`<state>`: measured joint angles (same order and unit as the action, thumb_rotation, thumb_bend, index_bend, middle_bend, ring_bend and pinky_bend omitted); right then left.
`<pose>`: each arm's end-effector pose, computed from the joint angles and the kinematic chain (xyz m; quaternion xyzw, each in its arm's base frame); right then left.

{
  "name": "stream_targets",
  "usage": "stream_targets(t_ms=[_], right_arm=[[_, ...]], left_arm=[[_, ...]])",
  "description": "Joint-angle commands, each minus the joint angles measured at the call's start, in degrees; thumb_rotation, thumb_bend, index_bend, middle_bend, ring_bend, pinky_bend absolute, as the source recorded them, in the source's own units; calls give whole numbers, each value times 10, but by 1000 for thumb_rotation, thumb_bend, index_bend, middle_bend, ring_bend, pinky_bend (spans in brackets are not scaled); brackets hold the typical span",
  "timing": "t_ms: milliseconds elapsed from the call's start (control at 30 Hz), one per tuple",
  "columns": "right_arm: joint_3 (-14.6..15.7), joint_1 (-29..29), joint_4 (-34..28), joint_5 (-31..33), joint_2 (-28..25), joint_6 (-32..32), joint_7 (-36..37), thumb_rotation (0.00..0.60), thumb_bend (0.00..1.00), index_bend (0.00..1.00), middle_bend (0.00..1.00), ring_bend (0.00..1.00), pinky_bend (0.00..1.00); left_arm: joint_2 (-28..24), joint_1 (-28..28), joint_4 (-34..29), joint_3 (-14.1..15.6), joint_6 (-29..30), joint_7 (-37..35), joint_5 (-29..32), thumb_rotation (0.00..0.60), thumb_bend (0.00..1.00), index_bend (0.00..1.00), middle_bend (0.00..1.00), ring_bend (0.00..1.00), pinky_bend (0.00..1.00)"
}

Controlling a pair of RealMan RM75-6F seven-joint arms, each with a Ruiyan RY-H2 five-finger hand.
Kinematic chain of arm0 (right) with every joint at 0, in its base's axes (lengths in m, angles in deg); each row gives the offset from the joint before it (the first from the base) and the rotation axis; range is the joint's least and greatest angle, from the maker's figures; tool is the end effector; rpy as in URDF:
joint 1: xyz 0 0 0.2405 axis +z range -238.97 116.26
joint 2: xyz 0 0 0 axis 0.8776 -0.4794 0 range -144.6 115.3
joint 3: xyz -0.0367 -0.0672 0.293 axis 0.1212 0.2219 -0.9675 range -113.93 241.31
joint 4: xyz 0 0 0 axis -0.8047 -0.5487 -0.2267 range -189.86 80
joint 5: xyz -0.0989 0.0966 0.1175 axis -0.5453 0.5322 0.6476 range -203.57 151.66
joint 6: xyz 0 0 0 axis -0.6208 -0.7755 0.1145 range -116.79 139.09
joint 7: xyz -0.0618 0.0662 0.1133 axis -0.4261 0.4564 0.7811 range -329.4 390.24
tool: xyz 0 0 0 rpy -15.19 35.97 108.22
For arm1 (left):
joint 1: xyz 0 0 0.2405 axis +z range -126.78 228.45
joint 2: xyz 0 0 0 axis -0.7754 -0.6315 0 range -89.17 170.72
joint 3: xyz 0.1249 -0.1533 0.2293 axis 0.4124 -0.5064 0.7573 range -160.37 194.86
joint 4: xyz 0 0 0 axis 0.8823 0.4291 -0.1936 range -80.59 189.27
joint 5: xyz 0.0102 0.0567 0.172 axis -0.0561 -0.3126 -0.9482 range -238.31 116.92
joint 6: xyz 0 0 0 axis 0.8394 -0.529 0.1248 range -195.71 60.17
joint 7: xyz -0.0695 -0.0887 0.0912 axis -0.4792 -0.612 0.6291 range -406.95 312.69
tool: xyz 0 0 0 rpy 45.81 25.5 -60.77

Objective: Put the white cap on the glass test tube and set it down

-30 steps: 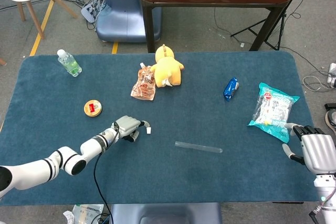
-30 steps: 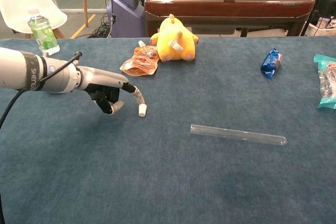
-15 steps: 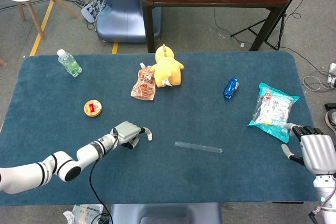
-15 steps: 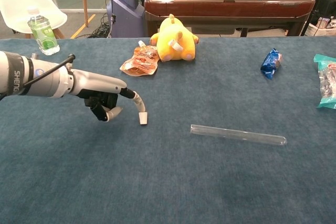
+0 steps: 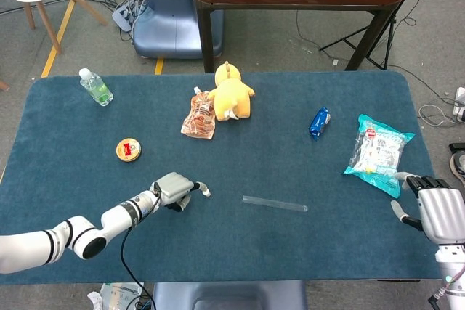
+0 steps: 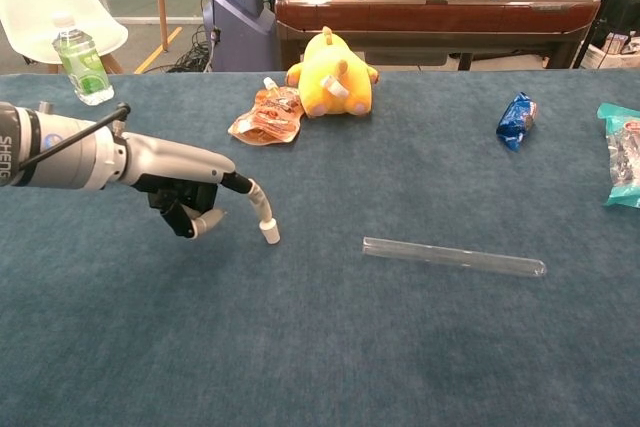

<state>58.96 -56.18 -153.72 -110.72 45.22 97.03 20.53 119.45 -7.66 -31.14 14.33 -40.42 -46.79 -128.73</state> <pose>-0.3220 -0.1893 0.2295 0.6067 -0.3365 0.3622 0.6225 -0.1456 0.3856 0.0119 -0.8578 -0.3959 -0.2220 0.2411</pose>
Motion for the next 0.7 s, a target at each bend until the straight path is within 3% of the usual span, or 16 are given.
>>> stream_targets(t_ms=[33,267,433,567,700], right_arm=[[0,0,0,1,0,0,0,600,273,340,474,419,435],[-1,2,4,1,3,-3,3,600,273,340,474,419,435],[-2,2,6,1,4,-4,5,600,273,340,474,419,435],[-1,0,7,2,5,-4,6,600,273,340,474,419,435],[-1,-1,9,4,5,-5,7,600,273,340,474,419,435]], left_arm=[[-4,2,-4,0,7,6,4,600,697,179,1000,1000,1000],[0,12,-4,-3,42,16,6,600,657,177,1000,1000,1000],[31,29,19,-8,100,35,-10,600,383,228,1000,1000,1000],[56,34,37,-13,125,48,-17,600,304,339,1000,1000,1000],[77,32,52,-15,130,67,-13,600,268,385,1000,1000,1000]])
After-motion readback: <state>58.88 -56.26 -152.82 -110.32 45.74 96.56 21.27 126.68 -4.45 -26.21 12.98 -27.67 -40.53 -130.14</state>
